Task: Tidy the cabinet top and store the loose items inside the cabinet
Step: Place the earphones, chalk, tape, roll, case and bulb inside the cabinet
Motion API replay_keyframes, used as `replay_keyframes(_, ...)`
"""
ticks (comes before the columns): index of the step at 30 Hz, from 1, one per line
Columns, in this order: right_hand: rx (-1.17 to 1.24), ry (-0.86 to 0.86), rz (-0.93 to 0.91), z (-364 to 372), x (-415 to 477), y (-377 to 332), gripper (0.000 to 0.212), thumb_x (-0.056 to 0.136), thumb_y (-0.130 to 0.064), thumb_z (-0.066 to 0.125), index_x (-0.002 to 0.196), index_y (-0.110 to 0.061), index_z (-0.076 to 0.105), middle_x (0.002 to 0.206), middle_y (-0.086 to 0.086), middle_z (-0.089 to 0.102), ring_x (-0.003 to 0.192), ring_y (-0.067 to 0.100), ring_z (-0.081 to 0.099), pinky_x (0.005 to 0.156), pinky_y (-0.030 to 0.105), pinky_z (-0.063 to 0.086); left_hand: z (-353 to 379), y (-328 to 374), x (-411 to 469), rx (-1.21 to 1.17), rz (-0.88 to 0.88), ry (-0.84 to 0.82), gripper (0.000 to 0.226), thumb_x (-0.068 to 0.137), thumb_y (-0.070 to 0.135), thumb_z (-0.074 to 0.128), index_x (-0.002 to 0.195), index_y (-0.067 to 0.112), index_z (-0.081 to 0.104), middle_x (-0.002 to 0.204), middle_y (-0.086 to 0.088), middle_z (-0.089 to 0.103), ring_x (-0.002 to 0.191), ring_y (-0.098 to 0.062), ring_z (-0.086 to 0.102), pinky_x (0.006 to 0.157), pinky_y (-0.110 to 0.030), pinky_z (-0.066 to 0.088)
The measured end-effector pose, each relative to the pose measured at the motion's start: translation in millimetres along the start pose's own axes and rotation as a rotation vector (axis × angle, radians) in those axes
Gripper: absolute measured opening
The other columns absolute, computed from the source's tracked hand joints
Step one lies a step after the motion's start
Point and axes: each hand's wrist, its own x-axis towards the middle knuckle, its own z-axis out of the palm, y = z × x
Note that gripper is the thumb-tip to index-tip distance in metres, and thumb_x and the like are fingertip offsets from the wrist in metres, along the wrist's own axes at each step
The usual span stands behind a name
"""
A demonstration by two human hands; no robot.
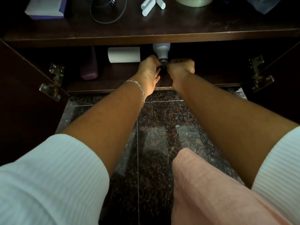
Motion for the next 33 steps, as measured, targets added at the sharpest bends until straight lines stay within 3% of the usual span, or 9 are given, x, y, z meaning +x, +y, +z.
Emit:
replay_keyframes(7, 0.019, -0.011, 0.000, -2.0, -3.3, 1.4, 0.006, 0.077, -0.010, 0.073, 0.077, -0.015, 0.069, 0.086, 0.006, 0.074, 0.079, 0.020, 0.071, 0.070, 0.033, 0.060, -1.2, 1.1, -5.3, 0.027, 0.012, 0.002, 0.023, 0.091, 0.003, 0.037, 0.076, 0.012, 0.051, 0.097, -0.004, 0.056, 0.114, -0.021, 0.052, 0.101, -0.035, 0.030)
replay_keyframes(10, 0.015, -0.027, -0.020, -5.6, -8.6, 0.0, 0.008, 0.079, -0.012, 0.073, 0.076, -0.016, 0.066, 0.085, 0.005, 0.073, 0.076, 0.019, 0.069, 0.062, 0.027, 0.055, -2.8, 2.5, -10.1, 0.042, 0.002, -0.013, 0.022, 0.091, 0.004, 0.038, 0.074, 0.013, 0.050, 0.110, -0.006, 0.055, 0.121, -0.023, 0.049, 0.108, -0.037, 0.027)
replay_keyframes(14, 0.007, -0.047, -0.031, -15.1, -16.4, 1.9, 0.008, 0.083, -0.012, 0.066, 0.083, -0.020, 0.065, 0.085, 0.002, 0.068, 0.071, 0.014, 0.060, 0.056, 0.023, 0.044, -8.3, 0.7, -16.6, 0.083, -0.013, -0.021, 0.022, 0.090, 0.006, 0.039, 0.073, 0.014, 0.049, 0.111, -0.007, 0.054, 0.126, -0.024, 0.048, 0.105, -0.038, 0.028)
replay_keyframes(16, -0.009, -0.044, -0.041, -19.4, -21.1, 2.9, 0.012, 0.083, -0.010, 0.064, 0.082, -0.022, 0.065, 0.085, -0.003, 0.067, 0.073, 0.012, 0.059, 0.061, 0.022, 0.043, -12.0, -1.4, -18.6, 0.097, -0.005, -0.012, 0.022, 0.092, 0.005, 0.039, 0.082, 0.013, 0.056, 0.116, -0.006, 0.055, 0.127, -0.024, 0.048, 0.104, -0.038, 0.030)
replay_keyframes(18, -0.010, -0.032, -0.054, -23.2, -27.7, 2.9, 0.012, 0.080, -0.009, 0.063, 0.082, -0.021, 0.066, 0.083, -0.005, 0.066, 0.073, 0.010, 0.058, 0.063, 0.021, 0.042, -16.9, -3.1, -21.4, 0.113, 0.010, -0.005, 0.028, 0.096, 0.007, 0.037, 0.111, 0.007, 0.061, 0.134, -0.007, 0.054, 0.133, -0.024, 0.044, 0.109, -0.040, 0.029)
replay_keyframes(20, -0.014, -0.038, -0.064, -26.7, -35.2, 2.9, 0.014, 0.079, -0.009, 0.062, 0.085, -0.019, 0.068, 0.083, -0.004, 0.066, 0.075, 0.011, 0.059, 0.064, 0.022, 0.043, -21.7, -1.8, -26.9, 0.152, 0.016, -0.010, 0.038, 0.100, 0.011, 0.036, 0.135, 0.005, 0.050, 0.146, -0.009, 0.046, 0.138, -0.024, 0.038, 0.113, -0.041, 0.027)
replay_keyframes(26, -0.060, -0.108, -0.123, -37.9, -60.3, -3.8, 0.022, 0.083, -0.012, 0.061, 0.065, -0.025, 0.059, 0.072, -0.005, 0.062, 0.071, 0.014, 0.060, 0.064, 0.027, 0.049, -37.0, 4.8, -53.5, 0.282, 0.032, -0.042, 0.042, 0.102, 0.018, 0.033, 0.142, 0.010, 0.044, 0.150, -0.008, 0.042, 0.140, -0.023, 0.036, 0.114, -0.039, 0.028)
replay_keyframes(29, -0.080, -0.132, -0.151, -42.6, -76.0, -7.3, 0.009, 0.084, -0.016, 0.061, 0.084, -0.021, 0.069, 0.082, -0.002, 0.067, 0.075, 0.014, 0.061, 0.067, 0.028, 0.051, -45.0, 5.3, -72.1, 0.313, 0.051, -0.054, 0.042, 0.102, 0.019, 0.033, 0.142, 0.011, 0.044, 0.150, -0.007, 0.042, 0.140, -0.023, 0.037, 0.114, -0.039, 0.028)
replay_keyframes(33, -0.097, -0.196, -0.173, -48.2, -100.6, -8.5, 0.018, 0.082, -0.017, 0.063, 0.098, -0.018, 0.069, 0.092, 0.001, 0.067, 0.080, 0.014, 0.060, 0.074, 0.032, 0.053, -60.3, 5.3, -103.4, 0.370, 0.056, -0.088, 0.041, 0.102, 0.021, 0.036, 0.141, 0.012, 0.045, 0.148, -0.006, 0.044, 0.138, -0.022, 0.038, 0.112, -0.038, 0.029)
